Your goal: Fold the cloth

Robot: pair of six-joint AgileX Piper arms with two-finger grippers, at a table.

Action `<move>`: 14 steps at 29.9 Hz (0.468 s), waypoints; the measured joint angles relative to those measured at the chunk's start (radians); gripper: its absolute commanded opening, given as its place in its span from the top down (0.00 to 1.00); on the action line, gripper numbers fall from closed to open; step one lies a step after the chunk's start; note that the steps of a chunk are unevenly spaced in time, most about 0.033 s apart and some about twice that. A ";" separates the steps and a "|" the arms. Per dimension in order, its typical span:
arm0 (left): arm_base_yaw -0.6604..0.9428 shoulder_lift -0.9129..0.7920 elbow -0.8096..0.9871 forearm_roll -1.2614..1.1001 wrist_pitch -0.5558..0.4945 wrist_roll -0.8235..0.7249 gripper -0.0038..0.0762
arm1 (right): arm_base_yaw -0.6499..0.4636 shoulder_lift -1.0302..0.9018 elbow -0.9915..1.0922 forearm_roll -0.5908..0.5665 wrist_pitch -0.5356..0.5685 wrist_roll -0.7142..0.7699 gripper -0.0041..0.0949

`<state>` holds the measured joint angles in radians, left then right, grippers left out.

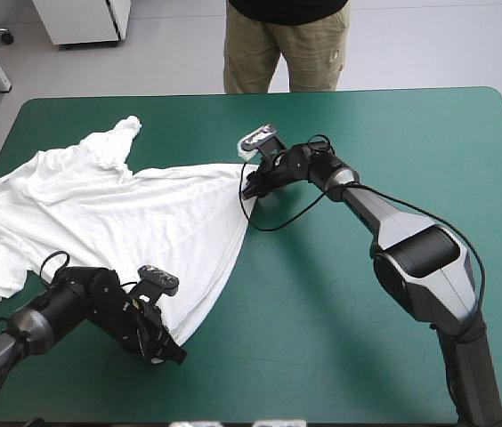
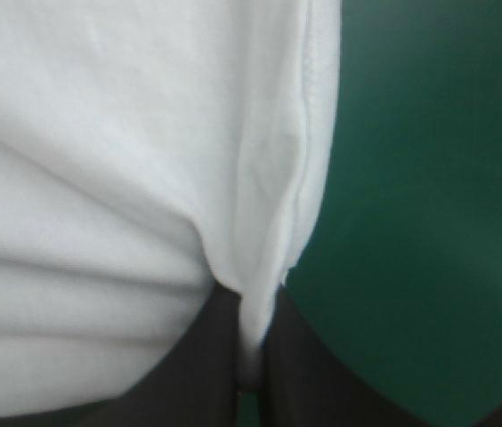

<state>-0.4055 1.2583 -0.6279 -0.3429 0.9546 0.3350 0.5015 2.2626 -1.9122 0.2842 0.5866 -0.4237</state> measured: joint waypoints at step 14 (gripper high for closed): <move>0.000 -0.001 0.000 0.002 0.000 0.003 0.96 | 0.006 0.061 -0.128 -0.015 0.096 0.022 0.97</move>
<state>-0.4055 1.2572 -0.6279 -0.3411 0.9546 0.3383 0.5073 2.3238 -2.0403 0.2689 0.6826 -0.4015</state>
